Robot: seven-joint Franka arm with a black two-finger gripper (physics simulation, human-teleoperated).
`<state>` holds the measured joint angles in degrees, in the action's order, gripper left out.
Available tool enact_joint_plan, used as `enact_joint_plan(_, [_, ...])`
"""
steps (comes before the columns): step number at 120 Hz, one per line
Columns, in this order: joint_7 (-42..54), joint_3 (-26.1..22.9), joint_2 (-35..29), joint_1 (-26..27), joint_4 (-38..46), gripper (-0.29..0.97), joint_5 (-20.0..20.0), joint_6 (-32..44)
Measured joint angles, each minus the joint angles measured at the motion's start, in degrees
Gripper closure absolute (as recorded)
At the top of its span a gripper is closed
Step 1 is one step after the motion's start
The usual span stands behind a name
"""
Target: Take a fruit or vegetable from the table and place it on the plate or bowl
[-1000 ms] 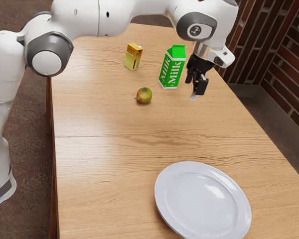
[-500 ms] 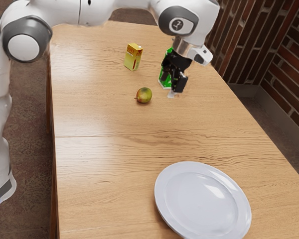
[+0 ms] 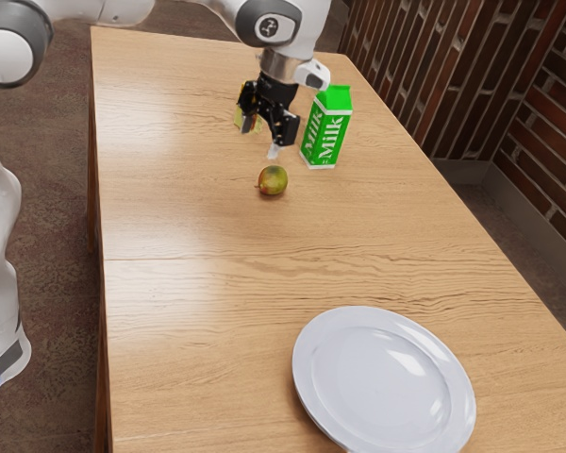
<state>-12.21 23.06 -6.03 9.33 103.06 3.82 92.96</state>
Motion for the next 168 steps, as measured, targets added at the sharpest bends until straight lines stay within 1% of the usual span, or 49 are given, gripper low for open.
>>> enact_joint_plan(21, [-2.76,0.8,0.08,0.0,2.35,0.0,-1.28,3.54])
enact_joint_plan(32, [-4.57,2.56,-0.04,0.19,3.18,0.0,-2.15,4.59])
enact_joint_plan(47, [-5.52,3.39,0.75,-3.32,3.2,0.0,-2.56,6.0])
enact_joint_plan(60, [-5.51,2.37,2.97,-6.76,2.08,0.0,-2.65,7.08])
enact_joint_plan(70, [-5.01,-2.79,5.72,-12.97,-0.11,0.0,-2.79,7.61])
enact_joint_plan(80, [-4.21,-11.65,9.74,-22.5,-3.77,0.0,-2.95,7.96])
enact_joint_plan(86, [-3.73,-15.16,11.38,-25.61,-4.86,0.0,-3.18,8.12])
enact_joint_plan(93, [-3.13,-21.14,13.05,-30.46,-5.42,0.0,-3.39,8.28])
enact_joint_plan(98, [-2.65,-23.22,13.6,-32.07,-5.65,0.0,-3.45,8.42])
enact_joint_plan(106, [-1.58,-24.36,14.22,-32.87,-6.82,0.0,-3.35,8.61])
enact_joint_plan(126, [0.73,-24.62,15.55,-32.52,-7.33,0.0,-3.49,8.87])
enact_joint_plan(168, [3.92,-24.56,19.77,-32.71,-6.96,0.0,-6.25,10.91])
